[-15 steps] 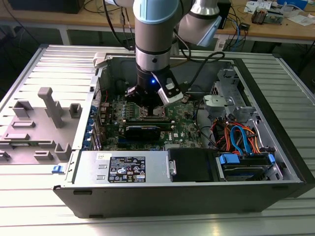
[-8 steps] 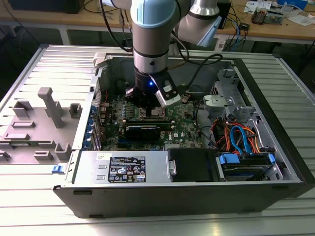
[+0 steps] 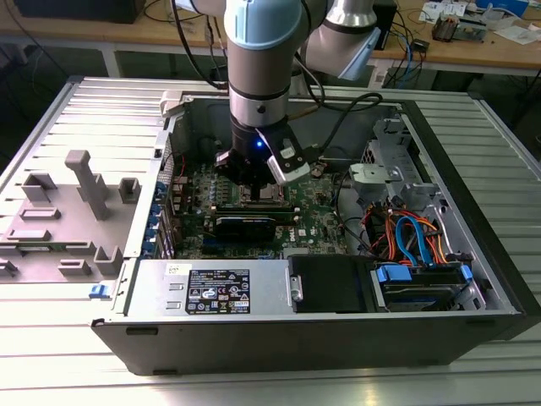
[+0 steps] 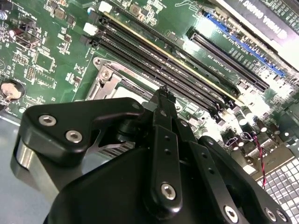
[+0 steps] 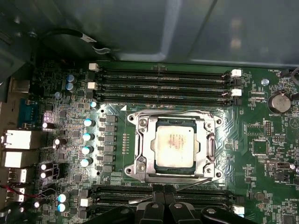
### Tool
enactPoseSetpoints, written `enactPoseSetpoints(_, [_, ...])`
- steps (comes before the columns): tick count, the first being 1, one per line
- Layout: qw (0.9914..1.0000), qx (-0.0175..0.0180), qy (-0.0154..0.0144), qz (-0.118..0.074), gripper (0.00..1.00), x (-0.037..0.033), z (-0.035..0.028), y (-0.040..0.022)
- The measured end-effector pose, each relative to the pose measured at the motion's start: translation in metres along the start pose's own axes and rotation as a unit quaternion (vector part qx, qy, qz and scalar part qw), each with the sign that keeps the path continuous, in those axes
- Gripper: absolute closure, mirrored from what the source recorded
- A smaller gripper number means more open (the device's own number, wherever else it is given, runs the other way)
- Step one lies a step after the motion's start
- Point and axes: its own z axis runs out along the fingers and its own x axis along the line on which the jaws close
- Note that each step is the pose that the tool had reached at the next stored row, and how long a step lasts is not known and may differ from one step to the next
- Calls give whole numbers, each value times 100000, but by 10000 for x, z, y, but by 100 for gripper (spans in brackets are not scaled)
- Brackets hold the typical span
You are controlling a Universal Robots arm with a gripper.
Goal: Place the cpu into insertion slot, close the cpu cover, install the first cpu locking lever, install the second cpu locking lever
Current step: 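Install the second cpu locking lever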
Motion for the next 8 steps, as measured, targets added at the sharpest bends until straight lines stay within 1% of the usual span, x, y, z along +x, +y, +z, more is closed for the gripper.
enactPoseSetpoints(1, [100000, -51, 21, -6, 89, 0, -1, -5])
enactPoseSetpoints(2, [100000, -179, 84, -2, 89, -2, -1, -11])
enactPoseSetpoints(3, [99998, -480, 383, 31, 89, -13, -1, -15])
enactPoseSetpoints(4, [99994, -675, 904, 76, 89, -26, -1, -19])
enactPoseSetpoints(6, [99987, -1143, 1155, 91, 89, -25, 2, -29])
enactPoseSetpoints(7, [99985, -1301, 1181, 95, 89, -25, 4, -43])
enactPoseSetpoints(8, [99983, -1382, 1216, 93, 89, -24, 4, -65])
